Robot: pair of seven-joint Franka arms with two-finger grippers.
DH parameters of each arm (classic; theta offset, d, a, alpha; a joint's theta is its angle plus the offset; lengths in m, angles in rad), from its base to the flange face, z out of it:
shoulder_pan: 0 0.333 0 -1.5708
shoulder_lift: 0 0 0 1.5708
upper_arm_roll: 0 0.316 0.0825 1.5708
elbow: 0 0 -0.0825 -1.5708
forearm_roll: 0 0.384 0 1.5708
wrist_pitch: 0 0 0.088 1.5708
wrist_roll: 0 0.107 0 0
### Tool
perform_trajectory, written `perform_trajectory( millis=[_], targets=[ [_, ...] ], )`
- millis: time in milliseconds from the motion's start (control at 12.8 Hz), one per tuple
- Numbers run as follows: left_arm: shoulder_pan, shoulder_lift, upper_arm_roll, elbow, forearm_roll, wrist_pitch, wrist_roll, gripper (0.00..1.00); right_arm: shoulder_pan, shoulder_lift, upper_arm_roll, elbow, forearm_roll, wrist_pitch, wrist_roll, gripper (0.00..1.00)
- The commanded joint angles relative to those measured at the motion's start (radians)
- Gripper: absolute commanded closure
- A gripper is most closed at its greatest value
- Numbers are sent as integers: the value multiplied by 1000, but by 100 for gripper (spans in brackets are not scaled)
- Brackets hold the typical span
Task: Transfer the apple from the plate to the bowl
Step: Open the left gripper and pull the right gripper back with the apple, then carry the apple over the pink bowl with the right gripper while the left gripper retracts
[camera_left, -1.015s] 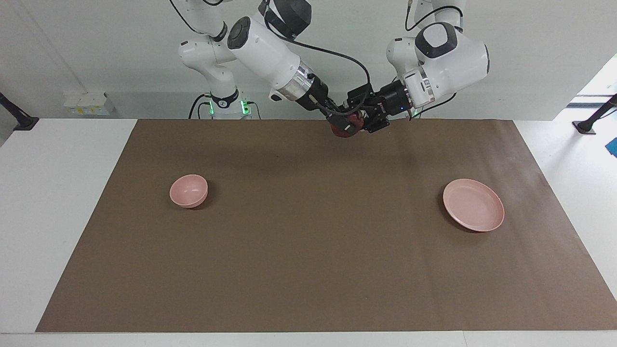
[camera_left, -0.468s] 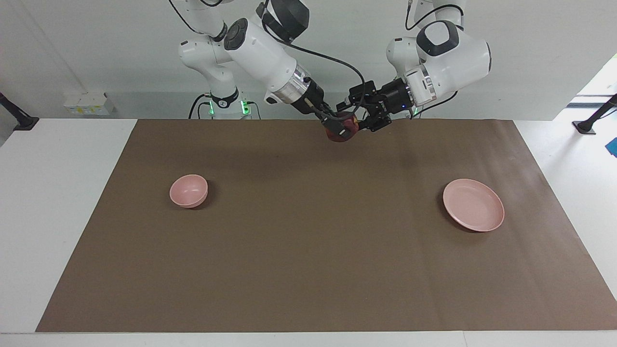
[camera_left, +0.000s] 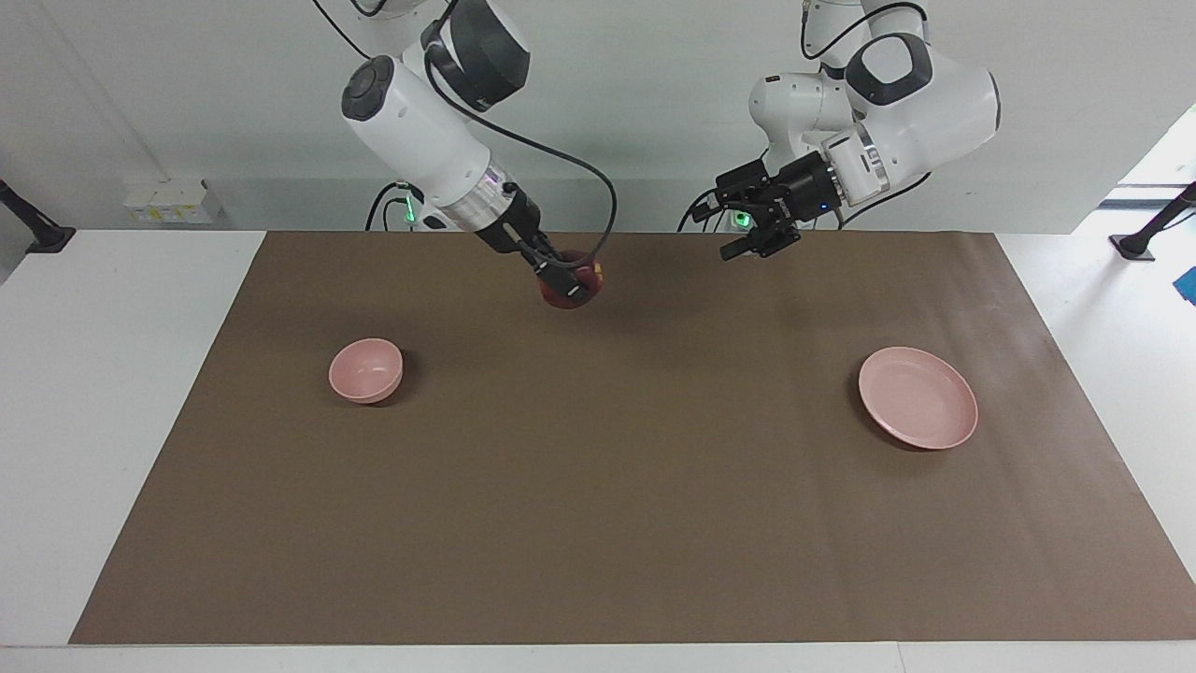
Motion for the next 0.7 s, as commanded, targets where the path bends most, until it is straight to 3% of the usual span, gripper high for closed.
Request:
perform_trajectory(
  millis=[0,390,624],
  targets=[
    [38,-14,-4,62,226,-70,-90,0,-65,-29,7,11,-37,-44,-155,91],
    [73,-6,-4,102,639,-93,-178,0,-117,-46,7,19,-262,-91,-415,91],
    [95,5,-4,148,813,-102,-188,0,-139,-57,7,10,-402,-150,-555,91]
  ],
)
